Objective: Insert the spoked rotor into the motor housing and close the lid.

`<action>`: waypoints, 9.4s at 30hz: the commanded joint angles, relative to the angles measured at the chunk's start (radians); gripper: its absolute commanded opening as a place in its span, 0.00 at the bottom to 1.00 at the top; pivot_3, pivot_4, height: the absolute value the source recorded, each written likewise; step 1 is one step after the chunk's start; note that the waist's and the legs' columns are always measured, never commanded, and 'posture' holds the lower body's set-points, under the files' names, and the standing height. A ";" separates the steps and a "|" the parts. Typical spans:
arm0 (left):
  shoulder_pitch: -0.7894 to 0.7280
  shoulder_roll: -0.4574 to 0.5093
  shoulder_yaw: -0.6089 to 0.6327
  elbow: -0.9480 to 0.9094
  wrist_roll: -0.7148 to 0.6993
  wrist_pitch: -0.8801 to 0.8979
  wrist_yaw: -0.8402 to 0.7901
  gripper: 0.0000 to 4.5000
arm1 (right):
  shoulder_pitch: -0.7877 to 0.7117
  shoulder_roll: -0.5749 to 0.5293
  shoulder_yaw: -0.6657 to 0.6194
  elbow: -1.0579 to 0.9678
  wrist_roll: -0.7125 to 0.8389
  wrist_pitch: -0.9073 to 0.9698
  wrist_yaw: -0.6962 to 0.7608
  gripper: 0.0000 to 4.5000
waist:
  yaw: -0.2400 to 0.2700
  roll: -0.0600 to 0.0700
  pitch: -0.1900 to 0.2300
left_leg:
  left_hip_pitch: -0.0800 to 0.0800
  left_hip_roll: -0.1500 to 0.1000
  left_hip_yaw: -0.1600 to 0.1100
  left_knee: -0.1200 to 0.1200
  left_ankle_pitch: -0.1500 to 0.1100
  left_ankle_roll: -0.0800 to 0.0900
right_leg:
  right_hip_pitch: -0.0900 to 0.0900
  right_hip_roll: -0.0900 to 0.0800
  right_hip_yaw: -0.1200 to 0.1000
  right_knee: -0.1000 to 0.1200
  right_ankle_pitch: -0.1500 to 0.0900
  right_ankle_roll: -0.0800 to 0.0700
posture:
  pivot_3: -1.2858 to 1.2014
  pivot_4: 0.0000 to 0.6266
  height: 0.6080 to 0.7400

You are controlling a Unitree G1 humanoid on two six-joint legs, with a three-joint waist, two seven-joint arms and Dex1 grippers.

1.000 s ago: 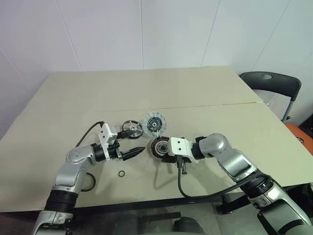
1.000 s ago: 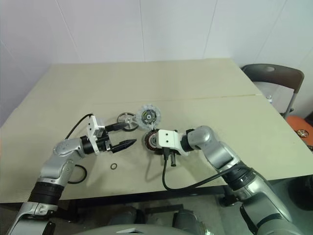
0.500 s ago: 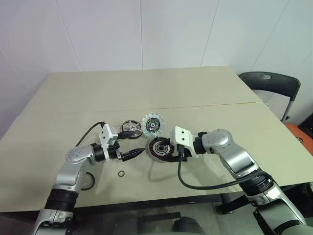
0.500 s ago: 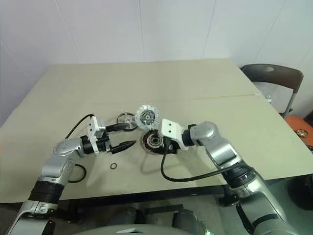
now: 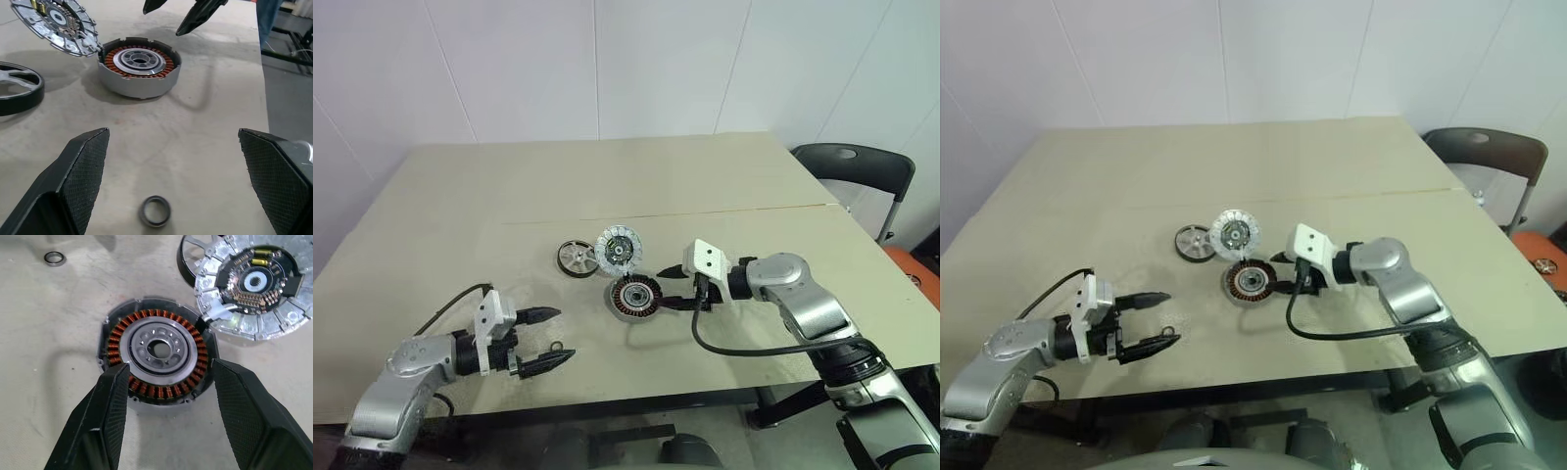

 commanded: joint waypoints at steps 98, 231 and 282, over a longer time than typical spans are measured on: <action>-0.738 -0.359 -0.298 0.785 0.327 -0.425 -0.119 0.15 | 0.340 -0.094 -0.239 -0.389 0.205 0.198 -0.232 0.63 | 0.026 0.006 0.000 | -0.014 0.002 -0.001 0.012 -0.002 0.011 | 0.000 0.003 -0.011 -0.011 0.012 0.008 | 0.52 0.00 1.00; -0.827 -0.487 -0.277 1.005 0.417 -0.458 -0.071 0.01 | 0.366 -0.032 -0.195 -0.403 0.174 0.180 -0.348 0.63 | 0.025 0.005 -0.002 | -0.014 0.001 -0.001 0.021 -0.004 0.014 | 0.002 0.003 -0.011 -0.007 0.015 0.013 | 0.52 0.00 1.00; -0.834 -0.492 -0.336 1.030 0.461 -0.455 -0.048 0.01 | 0.369 0.005 -0.181 -0.391 0.147 0.167 -0.362 0.63 | 0.027 0.005 -0.009 | -0.015 0.004 -0.003 0.034 -0.006 0.016 | 0.000 0.002 -0.010 0.002 0.015 0.009 | 0.52 0.00 1.00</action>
